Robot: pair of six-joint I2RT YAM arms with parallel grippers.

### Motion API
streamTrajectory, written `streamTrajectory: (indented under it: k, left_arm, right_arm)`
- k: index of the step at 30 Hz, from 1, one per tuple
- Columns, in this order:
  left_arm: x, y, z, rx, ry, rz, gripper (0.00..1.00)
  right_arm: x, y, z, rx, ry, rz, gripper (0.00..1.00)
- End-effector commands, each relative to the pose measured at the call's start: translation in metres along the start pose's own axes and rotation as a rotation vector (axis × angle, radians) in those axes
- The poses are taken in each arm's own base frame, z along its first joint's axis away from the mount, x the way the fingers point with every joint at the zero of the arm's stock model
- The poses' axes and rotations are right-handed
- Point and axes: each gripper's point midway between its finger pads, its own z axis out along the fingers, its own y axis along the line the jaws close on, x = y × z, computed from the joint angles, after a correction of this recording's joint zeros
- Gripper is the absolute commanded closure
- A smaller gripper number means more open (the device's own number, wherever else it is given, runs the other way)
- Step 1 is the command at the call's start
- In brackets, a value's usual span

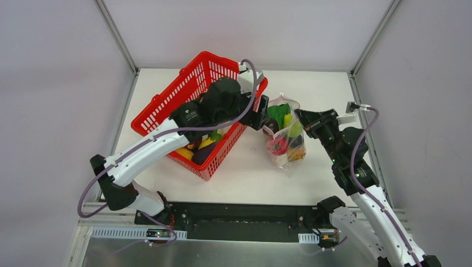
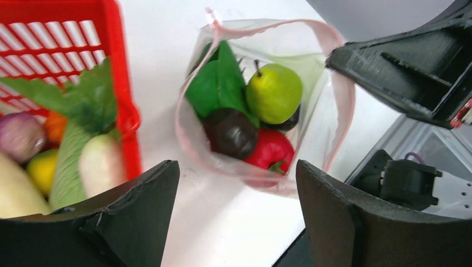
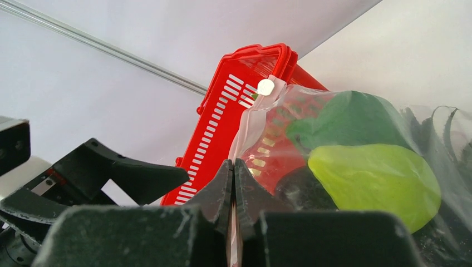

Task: Place the food in the zip-top bag and seal the zipper
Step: Adjust the bin at the center of the board.

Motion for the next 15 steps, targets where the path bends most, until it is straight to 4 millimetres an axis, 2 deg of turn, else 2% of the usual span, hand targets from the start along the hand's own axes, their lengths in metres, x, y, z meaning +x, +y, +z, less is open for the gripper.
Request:
streamTrajectory:
  k: [1, 4, 6, 10, 15]
  left_arm:
    - [-0.008, 0.035, -0.029, -0.171, -0.088, 0.049, 0.20]
    - [-0.006, 0.056, -0.042, -0.264, -0.114, 0.057, 0.16]
    - [-0.003, 0.063, -0.050, -0.285, -0.125, 0.044, 0.15]
    - [0.011, 0.055, -0.063, -0.207, -0.079, 0.088, 0.14]
    - [0.050, 0.048, -0.096, -0.105, 0.117, 0.216, 0.10]
  right_arm:
    - [-0.011, 0.025, 0.000, -0.091, -0.033, 0.005, 1.00]
    - [-0.011, 0.025, 0.000, -0.090, -0.033, 0.008, 1.00]
    - [-0.011, 0.025, 0.000, -0.090, -0.033, 0.009, 1.00]
    - [-0.012, 0.024, 0.000, -0.084, -0.040, 0.005, 1.00]
    - [-0.013, 0.021, 0.000, -0.072, -0.042, 0.001, 1.00]
